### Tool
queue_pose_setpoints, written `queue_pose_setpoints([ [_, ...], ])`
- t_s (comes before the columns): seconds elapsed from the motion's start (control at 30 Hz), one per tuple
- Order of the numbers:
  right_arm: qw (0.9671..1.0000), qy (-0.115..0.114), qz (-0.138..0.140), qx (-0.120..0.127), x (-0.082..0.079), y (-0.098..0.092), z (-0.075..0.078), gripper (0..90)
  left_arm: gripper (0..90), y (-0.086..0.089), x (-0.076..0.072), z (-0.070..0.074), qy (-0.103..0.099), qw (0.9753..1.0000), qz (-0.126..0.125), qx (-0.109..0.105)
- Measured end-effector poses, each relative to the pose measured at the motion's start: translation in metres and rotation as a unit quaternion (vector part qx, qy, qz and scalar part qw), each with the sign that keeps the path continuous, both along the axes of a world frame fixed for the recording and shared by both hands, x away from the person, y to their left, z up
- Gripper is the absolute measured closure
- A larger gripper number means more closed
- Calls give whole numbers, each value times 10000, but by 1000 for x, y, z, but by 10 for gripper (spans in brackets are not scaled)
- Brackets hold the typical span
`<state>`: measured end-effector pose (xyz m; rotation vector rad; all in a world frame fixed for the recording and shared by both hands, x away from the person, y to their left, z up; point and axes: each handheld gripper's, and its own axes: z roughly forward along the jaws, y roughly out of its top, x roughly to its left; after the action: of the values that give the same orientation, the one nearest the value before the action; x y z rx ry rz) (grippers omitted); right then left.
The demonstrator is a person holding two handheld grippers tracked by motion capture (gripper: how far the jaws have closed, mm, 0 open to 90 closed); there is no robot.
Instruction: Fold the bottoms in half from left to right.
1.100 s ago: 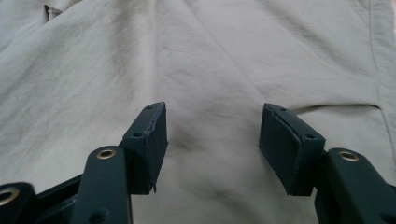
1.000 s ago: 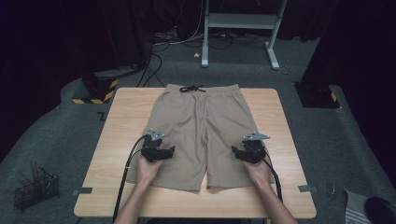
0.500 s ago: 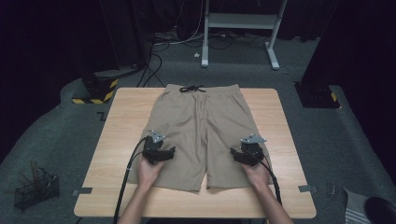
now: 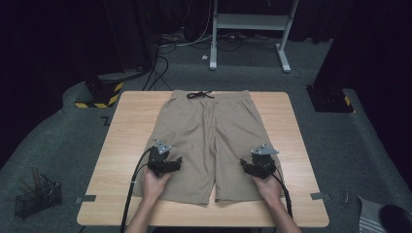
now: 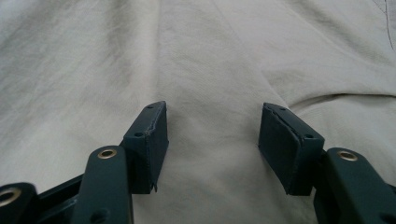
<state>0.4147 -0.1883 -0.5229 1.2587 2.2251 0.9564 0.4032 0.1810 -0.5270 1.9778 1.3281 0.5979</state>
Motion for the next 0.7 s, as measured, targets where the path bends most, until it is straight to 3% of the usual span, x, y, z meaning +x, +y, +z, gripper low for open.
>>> queue_pose_setpoints([
  [0.53, 10000, -14, 60, 12, -40, -3, 0, 422, 229, 0, -35, 0, -1, 9998, -211, -3],
  [0.7, 9999, 11, 131, 16, -45, -5, 0, 427, 182, 1, -38, 1, 126, 9991, -409, 12],
])
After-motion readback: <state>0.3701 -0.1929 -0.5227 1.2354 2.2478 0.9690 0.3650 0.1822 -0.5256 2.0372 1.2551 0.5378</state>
